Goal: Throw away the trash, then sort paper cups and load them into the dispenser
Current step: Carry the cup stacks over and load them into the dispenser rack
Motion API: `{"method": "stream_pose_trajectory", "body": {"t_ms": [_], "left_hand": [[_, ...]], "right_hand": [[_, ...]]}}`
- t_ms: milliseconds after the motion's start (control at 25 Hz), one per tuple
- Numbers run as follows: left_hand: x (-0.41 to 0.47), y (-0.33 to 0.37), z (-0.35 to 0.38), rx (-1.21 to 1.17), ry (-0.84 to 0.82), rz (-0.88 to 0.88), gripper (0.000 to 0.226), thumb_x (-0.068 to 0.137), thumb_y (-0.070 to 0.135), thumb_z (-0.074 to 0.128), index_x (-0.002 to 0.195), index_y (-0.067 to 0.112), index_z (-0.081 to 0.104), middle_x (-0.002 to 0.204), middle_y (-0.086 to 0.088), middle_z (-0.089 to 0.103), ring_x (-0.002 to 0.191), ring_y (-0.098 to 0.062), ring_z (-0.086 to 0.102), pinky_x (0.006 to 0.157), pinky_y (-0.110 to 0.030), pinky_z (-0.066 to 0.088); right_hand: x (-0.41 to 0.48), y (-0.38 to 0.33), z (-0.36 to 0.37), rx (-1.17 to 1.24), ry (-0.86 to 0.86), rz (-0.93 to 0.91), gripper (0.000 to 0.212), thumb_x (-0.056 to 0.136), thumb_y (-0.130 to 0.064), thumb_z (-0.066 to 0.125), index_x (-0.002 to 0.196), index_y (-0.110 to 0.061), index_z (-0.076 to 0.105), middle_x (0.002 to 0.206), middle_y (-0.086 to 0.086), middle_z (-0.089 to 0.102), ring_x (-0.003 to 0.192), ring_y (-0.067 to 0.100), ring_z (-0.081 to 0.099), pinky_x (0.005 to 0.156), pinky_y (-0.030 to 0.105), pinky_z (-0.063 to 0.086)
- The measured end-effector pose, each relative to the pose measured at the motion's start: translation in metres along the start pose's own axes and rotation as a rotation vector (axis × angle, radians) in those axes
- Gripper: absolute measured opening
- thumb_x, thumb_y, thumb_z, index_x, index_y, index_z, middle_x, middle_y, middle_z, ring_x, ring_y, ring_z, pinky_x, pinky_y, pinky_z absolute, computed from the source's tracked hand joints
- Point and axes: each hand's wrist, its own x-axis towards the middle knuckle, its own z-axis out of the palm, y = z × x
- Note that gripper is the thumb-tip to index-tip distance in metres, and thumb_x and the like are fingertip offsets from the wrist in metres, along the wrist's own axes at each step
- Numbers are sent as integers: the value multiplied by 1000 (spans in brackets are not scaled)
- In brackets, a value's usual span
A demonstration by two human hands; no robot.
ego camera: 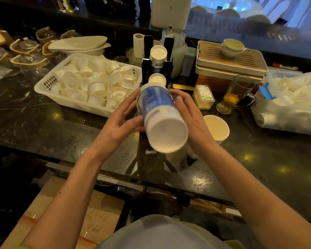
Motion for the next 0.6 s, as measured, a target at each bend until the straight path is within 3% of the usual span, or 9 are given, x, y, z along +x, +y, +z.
{"method": "stream_pose_trajectory", "body": {"t_ms": [80, 240, 320, 440, 520, 600], "left_hand": [[13, 8, -1, 181, -21, -23, 79, 80, 71, 58, 149, 40, 33, 140, 21, 51, 122, -8, 59, 84, -29, 56], [36, 15, 1, 384, 56, -149, 76, 81, 82, 23, 146, 44, 37, 144, 10, 51, 127, -17, 55, 97, -34, 46], [39, 17, 6, 424, 51, -161, 68, 84, 76, 15, 140, 46, 40, 139, 18, 49, 128, -11, 48, 106, -34, 36], [46, 14, 7, 372, 10, -202, 47, 95, 63, 10, 134, 50, 31, 133, 20, 42, 127, -2, 38, 102, -19, 27], [51, 2, 2, 336, -4, -231, 62, 91, 69, 11, 147, 44, 23, 147, 15, 39, 136, -6, 34, 105, -20, 24], [55, -9, -5, 344, 15, -295, 80, 82, 80, 12, 153, 42, 12, 157, 10, 30, 144, -14, 29, 109, -32, 21]], "right_hand": [[12, -7, -2, 16, -6, 41, 27, 107, -26, 37, 132, -21, 47, 109, -14, 54, 77, -12, 65, 61, 10, 52], [27, -18, -8, 287, -86, 254, 37, 104, -45, 38, 135, -25, 41, 126, 14, 54, 75, 15, 74, 63, 22, 56], [31, -17, -10, 262, -114, 304, 38, 101, -54, 35, 130, -30, 39, 123, 16, 54, 78, 21, 75, 64, 23, 56], [38, -15, -6, 141, -85, 381, 41, 96, -65, 28, 125, -37, 34, 117, 15, 58, 78, 19, 72, 68, 26, 55], [42, -13, -3, 42, -54, 417, 44, 95, -68, 25, 123, -36, 36, 121, 15, 60, 81, 17, 67, 74, 29, 48], [46, -15, 1, -63, -44, 410, 50, 97, -65, 21, 128, -32, 40, 127, 11, 59, 83, 13, 60, 76, 26, 42]]}}
